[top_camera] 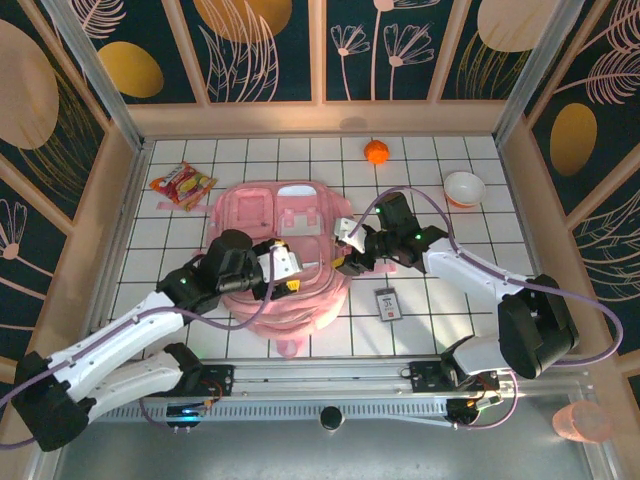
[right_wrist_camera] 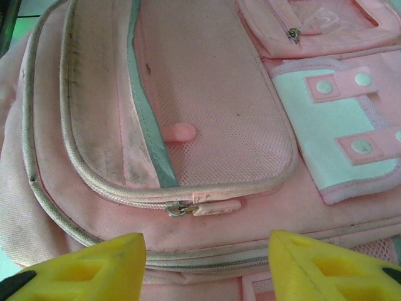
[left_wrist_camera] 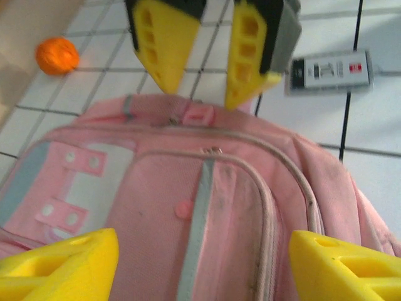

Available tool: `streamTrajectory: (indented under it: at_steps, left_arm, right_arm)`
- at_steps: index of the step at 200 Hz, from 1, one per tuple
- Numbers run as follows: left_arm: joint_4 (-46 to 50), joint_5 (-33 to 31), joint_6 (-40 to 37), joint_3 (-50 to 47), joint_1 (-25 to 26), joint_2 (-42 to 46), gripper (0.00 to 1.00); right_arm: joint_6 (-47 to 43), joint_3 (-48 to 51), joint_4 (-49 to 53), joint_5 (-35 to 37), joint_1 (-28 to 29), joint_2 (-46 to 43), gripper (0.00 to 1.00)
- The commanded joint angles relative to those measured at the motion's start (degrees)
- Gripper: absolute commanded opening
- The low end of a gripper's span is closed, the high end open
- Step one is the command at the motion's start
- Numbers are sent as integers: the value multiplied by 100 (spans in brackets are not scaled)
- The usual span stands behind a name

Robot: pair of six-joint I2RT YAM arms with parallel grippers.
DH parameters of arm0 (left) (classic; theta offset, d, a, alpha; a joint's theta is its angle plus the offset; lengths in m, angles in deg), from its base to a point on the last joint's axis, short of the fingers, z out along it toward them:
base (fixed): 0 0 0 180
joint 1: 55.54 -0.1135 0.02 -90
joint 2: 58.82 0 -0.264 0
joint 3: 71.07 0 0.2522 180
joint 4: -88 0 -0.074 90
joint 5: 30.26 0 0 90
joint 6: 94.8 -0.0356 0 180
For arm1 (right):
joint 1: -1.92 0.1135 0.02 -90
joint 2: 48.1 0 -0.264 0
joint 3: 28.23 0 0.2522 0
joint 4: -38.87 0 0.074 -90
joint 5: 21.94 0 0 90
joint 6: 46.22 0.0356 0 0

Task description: Pack the student bag

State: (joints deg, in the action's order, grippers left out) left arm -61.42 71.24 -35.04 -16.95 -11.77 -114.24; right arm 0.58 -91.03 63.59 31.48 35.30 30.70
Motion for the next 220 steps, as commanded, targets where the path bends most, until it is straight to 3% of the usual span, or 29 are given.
streamTrajectory:
  at_steps: [1,47,69,103,121,152,168,174,188,201,220]
  left_arm:
    - [633,-82,-292,113,-44,-289,71]
    - [339,-296,-430,-15,-44,-668,71]
    - [-37,-508,-421,-133,-53,-790,58]
    - [-258,-466,-446,-267,-81,-870,55]
    - [-276,-348,-440,-342,-127,-755,56]
    - [-56,-32,-562,-443,-134,-670,69]
    - [-14,54,-606,-508,-132,-757,68]
    - [-88,-8,-610,-549,-138,-772,64]
    - [-353,-302,-524,-633,-133,-814,43]
    - [-372,-396,-544,-587,-137,-875,32]
    - [-468,-269,-477,-544,-195,-746,3]
  right_arm:
    - [-39,-141,38,-174,56,21,54]
    - [-4,-146,19,-183,125,53,54]
    - [4,-158,20,-200,142,55,54]
    - [210,-65,-208,-430,52,-47,54]
    - [370,66,-455,-608,-58,-160,54]
    - [357,44,-355,-631,-80,-131,54]
    - [351,34,-301,-640,-82,-109,54]
    - [351,34,-295,-640,-78,-107,54]
    - [353,50,-309,-642,-77,-103,54]
    - [412,89,-388,-668,-93,-124,54]
    - [639,301,-798,-847,-170,-228,54]
